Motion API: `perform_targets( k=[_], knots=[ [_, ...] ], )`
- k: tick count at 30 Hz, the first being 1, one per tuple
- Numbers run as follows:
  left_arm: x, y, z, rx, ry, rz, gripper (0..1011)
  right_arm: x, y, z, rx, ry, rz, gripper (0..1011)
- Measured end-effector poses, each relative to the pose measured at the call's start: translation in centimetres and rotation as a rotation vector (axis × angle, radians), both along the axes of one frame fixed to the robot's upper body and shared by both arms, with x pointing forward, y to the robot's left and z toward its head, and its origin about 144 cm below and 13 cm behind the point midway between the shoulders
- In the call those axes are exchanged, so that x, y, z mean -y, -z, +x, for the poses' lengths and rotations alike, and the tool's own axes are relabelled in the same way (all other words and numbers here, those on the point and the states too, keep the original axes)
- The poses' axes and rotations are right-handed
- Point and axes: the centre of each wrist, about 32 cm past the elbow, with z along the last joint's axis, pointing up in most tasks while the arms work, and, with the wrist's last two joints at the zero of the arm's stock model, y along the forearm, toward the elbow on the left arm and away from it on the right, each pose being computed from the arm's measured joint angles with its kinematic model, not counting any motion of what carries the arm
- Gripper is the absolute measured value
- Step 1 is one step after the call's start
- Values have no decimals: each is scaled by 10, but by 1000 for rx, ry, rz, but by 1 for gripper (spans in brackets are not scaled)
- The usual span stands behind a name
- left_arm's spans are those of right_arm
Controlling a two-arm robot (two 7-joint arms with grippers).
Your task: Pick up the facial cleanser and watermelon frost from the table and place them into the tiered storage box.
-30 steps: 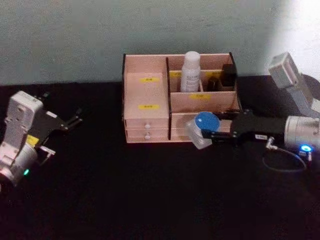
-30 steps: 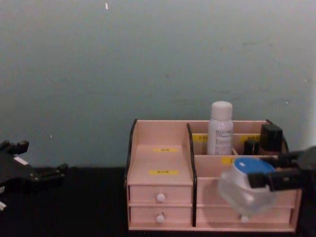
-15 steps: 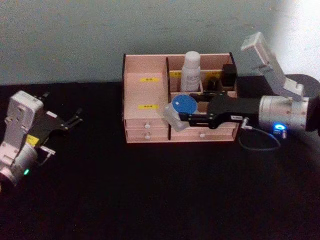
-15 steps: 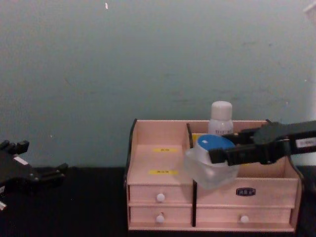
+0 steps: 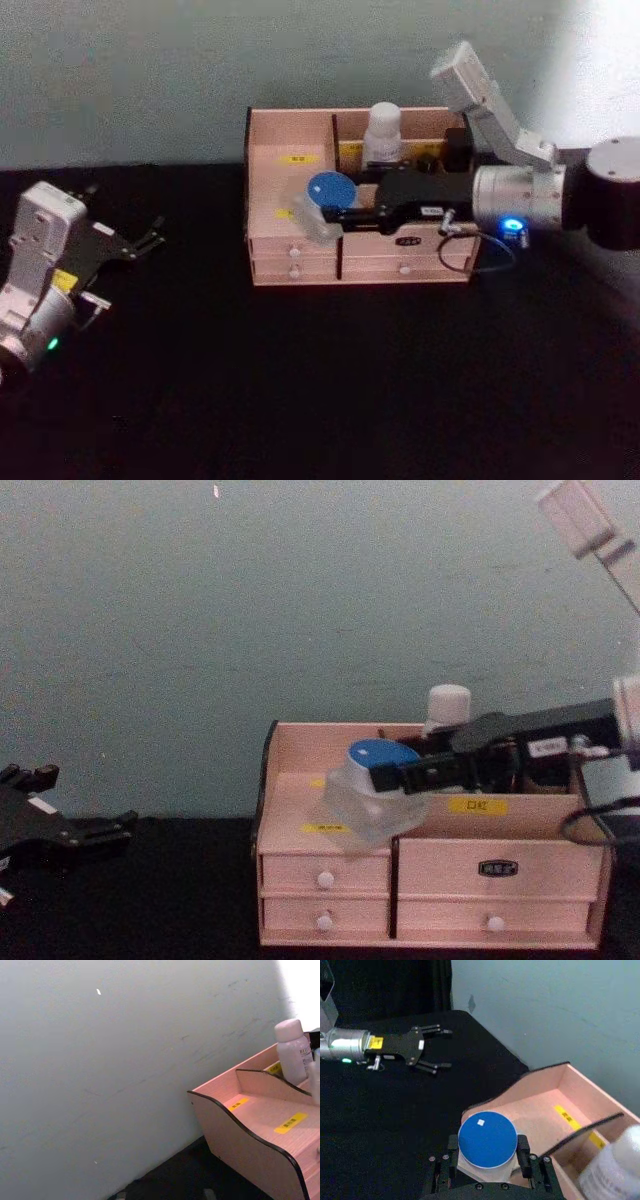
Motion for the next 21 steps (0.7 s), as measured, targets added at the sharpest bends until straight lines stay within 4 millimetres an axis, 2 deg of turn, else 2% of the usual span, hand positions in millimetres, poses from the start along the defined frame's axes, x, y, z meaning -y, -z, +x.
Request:
perform_targets(
  k=[21],
  knots=[
    [0,0,0,0,0,0,1001,-36,-3,33,-3,26,-29,704]
  ],
)
